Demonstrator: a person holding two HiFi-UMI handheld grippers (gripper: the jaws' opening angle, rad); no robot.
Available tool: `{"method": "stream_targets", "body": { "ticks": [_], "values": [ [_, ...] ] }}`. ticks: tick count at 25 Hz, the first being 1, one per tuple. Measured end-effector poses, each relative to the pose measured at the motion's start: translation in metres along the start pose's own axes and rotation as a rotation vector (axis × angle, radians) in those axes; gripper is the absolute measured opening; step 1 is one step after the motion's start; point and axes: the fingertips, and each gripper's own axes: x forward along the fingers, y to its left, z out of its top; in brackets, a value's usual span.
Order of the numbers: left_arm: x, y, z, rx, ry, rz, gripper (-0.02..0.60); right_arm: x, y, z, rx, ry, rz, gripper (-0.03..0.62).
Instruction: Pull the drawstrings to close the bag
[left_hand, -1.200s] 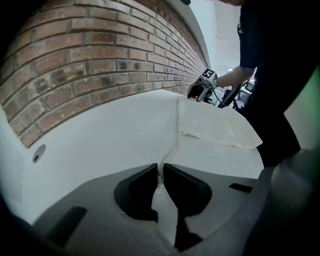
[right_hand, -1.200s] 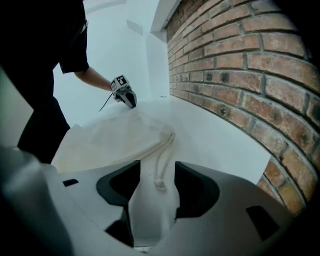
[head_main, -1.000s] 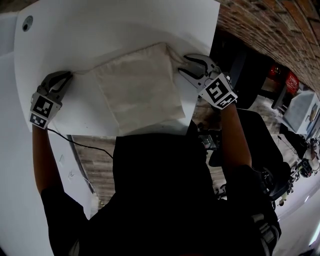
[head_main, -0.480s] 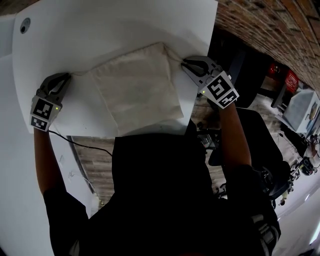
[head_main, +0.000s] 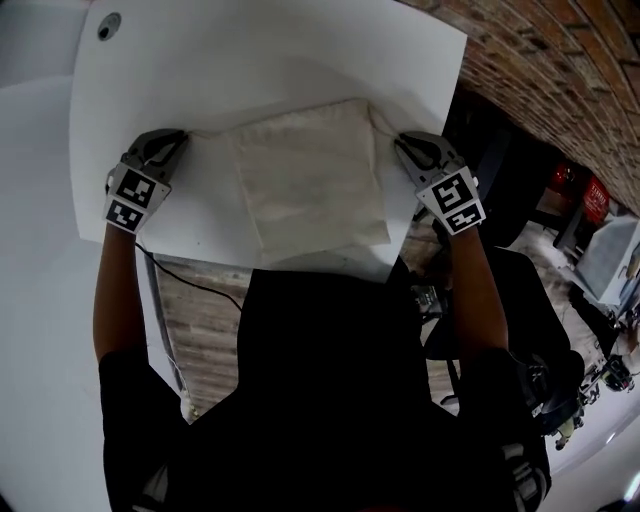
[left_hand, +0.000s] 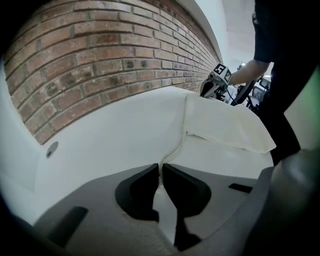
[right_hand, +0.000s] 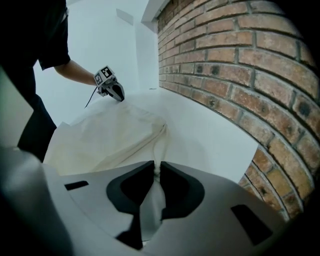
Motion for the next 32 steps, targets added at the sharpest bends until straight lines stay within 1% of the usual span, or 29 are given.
{"method": "stream_targets", "body": {
  "ticks": [3, 6, 8, 12, 16, 22, 26, 32],
  "values": [
    [-0.005, 0.000, -0.003, 0.010, -0.007, 0.036, 0.037, -0.008, -0.003, 0.003, 0.007, -0.040, -0.072, 0.046],
    [-0.015, -0.005, 0.001, 0.031, -0.021, 0.059, 0.037, -0.031, -0.013, 0.009, 0.012, -0.084, -0.140, 0.044],
    [-0.020, -0.004, 0.011, 0.071, -0.038, 0.077, 0.037, -0.048, -0.026, 0.015, 0.002, -0.104, -0.183, 0.045],
    [-0.038, -0.005, 0.027, 0.160, -0.045, 0.117, 0.037, -0.087, -0.043, 0.033, -0.037, -0.140, -0.281, 0.045],
    [-0.062, -0.006, 0.053, 0.240, -0.076, 0.156, 0.037, -0.124, -0.051, 0.048, -0.086, -0.132, -0.365, 0.046],
    [-0.114, 0.001, 0.086, 0.360, -0.113, 0.251, 0.037, -0.174, -0.047, 0.076, -0.185, -0.149, -0.447, 0.046],
    [-0.150, 0.011, 0.120, 0.449, -0.152, 0.338, 0.037, -0.211, -0.047, 0.100, -0.238, -0.194, -0.502, 0.046],
    [-0.209, 0.025, 0.179, 0.519, -0.243, 0.448, 0.037, -0.274, -0.056, 0.151, -0.288, -0.303, -0.579, 0.046]
  ]
}}
